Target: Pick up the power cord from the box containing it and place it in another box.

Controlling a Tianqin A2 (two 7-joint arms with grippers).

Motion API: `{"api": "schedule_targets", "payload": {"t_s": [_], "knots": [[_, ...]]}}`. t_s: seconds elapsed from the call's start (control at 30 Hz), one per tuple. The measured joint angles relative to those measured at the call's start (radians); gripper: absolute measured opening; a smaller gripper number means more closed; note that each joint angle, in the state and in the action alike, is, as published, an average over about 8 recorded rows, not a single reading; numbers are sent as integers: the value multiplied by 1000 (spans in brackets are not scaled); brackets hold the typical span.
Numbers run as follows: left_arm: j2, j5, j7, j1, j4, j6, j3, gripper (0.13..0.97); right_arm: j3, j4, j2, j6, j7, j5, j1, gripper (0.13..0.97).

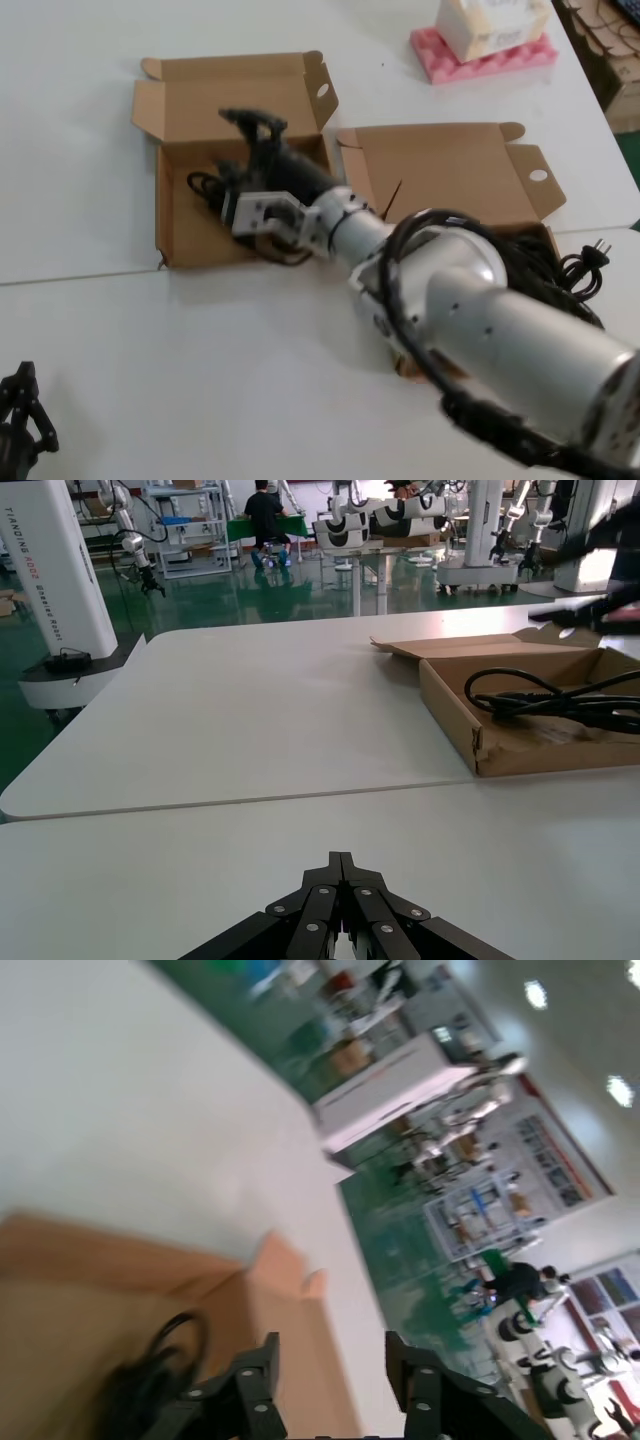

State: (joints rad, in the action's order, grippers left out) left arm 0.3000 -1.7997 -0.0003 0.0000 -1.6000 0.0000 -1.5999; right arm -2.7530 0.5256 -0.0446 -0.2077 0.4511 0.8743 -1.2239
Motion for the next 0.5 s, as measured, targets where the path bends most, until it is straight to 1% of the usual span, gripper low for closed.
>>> {"api": "schedule_targets", "payload": {"t_s": [0.1, 0.23, 0.27, 0.4, 0.5], "knots": [[0, 0, 0, 0, 0, 0, 0, 163, 0, 103, -62, -17, 0, 81, -12, 359], [0, 0, 0, 0, 0, 0, 0, 163, 0, 282, -185, -83, 0, 191, -26, 439], [0, 0, 0, 0, 0, 0, 0, 163, 0, 329, -219, -106, 0, 213, -27, 439], [0, 0, 0, 0, 0, 0, 0, 163, 0, 488, -339, -194, 0, 268, -25, 546], [0, 0, 0, 0, 0, 0, 0, 163, 0, 550, -386, -229, 0, 283, -20, 626]]}}
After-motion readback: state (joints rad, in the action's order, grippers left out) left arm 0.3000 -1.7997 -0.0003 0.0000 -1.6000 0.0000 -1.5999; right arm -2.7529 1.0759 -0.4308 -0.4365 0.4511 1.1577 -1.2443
